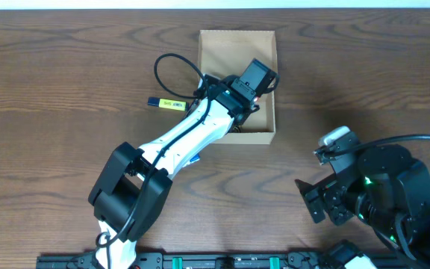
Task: Pack container
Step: 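Lift the red stapler and carry it into the box, then lower the stapler into the box beside the correction tape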
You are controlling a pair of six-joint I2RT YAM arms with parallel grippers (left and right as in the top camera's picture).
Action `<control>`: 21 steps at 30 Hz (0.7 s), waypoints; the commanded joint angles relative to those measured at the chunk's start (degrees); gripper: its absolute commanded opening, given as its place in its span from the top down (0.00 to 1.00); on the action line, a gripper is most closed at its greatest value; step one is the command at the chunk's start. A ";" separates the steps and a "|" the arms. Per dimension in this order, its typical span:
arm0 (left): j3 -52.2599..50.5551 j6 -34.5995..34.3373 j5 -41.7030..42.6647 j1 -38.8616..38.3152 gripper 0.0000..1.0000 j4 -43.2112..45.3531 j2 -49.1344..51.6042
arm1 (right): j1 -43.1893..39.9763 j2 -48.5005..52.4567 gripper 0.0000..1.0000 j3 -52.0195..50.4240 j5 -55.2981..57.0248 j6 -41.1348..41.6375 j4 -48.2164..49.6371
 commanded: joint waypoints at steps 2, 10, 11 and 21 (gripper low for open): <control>1.20 -7.15 0.90 0.42 0.94 -3.37 -0.52 | -0.96 -0.11 0.01 -0.07 0.83 0.81 -0.04; 1.20 -7.74 0.72 1.62 0.94 -5.38 -0.22 | -0.96 -0.11 0.01 -0.07 0.83 0.81 -0.04; 1.20 -7.72 0.72 1.81 0.94 -5.38 -0.11 | -0.96 -0.11 0.01 -0.07 0.83 0.79 -0.04; 1.20 -7.48 1.92 3.15 0.94 -5.33 0.00 | -0.96 -0.11 0.01 -0.07 0.83 0.79 -0.04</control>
